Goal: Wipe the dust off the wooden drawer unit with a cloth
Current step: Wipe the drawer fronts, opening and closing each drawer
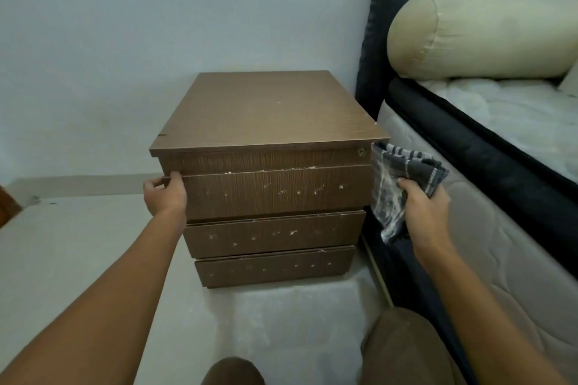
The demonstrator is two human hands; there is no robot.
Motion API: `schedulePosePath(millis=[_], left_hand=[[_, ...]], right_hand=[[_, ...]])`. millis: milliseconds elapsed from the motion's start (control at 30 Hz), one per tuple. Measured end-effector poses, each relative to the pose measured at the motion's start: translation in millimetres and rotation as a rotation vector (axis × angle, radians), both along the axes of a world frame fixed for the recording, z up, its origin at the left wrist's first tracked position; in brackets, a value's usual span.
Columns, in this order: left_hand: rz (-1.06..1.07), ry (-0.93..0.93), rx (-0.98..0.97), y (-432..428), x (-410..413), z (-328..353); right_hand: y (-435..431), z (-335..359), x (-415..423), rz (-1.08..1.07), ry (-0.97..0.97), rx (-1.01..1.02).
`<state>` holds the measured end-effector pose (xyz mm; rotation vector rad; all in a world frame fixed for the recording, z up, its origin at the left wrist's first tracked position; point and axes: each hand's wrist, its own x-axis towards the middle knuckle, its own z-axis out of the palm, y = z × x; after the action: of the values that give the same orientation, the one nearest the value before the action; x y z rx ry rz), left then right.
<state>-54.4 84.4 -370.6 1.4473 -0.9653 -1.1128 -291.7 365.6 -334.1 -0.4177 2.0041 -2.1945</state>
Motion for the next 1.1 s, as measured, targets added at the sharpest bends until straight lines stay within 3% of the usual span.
schedulePosePath(millis=[167, 433, 600, 733, 1100], left_hand=[[0.008, 0.051, 0.035, -1, -2, 6], [-0.005, 0.037, 0.025, 16, 16, -3], [-0.100, 0.029, 0.072, 15, 30, -4], [-0.191, 0.033, 0.115, 8, 40, -5], [-0.208, 0.016, 0.074, 14, 41, -7]], right_hand=[[2, 2, -1, 0.038, 0.181, 0.064], [0, 7, 3, 0.071, 0.738, 0.579], [-26, 3, 2, 0.084, 0.994, 0.716], [-48, -13, -12, 0.294, 0.998, 0.881], [-98, -35, 35, 0.323, 1.125, 0.738]])
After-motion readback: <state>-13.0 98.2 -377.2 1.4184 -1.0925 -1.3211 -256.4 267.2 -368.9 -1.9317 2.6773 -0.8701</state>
